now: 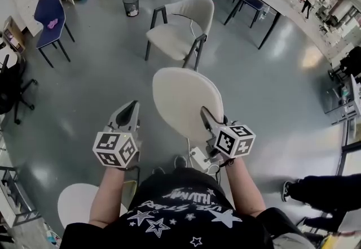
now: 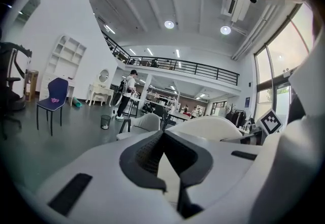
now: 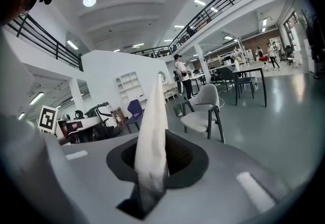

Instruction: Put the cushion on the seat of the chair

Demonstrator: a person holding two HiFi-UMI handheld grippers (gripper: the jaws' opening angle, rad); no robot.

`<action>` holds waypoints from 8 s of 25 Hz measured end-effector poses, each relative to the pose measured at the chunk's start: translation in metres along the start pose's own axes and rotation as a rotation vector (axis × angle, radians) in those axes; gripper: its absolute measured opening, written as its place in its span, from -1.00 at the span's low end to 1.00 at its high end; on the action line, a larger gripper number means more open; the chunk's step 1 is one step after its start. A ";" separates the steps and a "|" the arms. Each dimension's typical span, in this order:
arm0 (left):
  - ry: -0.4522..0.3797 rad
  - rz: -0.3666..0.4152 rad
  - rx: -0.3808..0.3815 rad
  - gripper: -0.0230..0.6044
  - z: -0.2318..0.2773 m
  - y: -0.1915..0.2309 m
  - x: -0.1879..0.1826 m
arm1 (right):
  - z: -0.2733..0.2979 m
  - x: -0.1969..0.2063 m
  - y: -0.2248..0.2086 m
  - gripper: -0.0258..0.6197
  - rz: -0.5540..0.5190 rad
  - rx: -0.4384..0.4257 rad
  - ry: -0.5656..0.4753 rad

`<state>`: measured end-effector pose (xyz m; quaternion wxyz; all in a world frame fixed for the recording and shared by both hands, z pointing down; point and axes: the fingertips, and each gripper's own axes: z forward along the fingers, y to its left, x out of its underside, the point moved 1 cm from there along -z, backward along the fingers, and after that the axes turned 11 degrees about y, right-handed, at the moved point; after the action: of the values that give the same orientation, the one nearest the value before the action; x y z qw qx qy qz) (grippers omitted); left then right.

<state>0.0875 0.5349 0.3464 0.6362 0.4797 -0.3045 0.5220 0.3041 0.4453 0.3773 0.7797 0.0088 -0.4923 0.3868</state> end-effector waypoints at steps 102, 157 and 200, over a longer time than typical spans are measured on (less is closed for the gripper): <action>0.448 0.068 0.313 -0.90 0.507 0.359 -0.170 | 0.483 -0.227 -0.197 -0.73 0.558 0.316 0.125; 0.937 0.426 0.548 -0.90 0.842 0.397 -0.119 | 0.663 -0.208 -0.374 -0.73 0.969 0.420 0.058; 0.884 0.376 0.413 -0.90 0.793 0.331 -0.086 | 0.608 -0.139 -0.397 -0.01 0.848 0.549 0.215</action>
<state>-0.1622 -0.2344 0.6475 0.4913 0.2661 0.0216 0.8291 0.0548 -0.1553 0.7283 0.5695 -0.0273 -0.2499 0.7826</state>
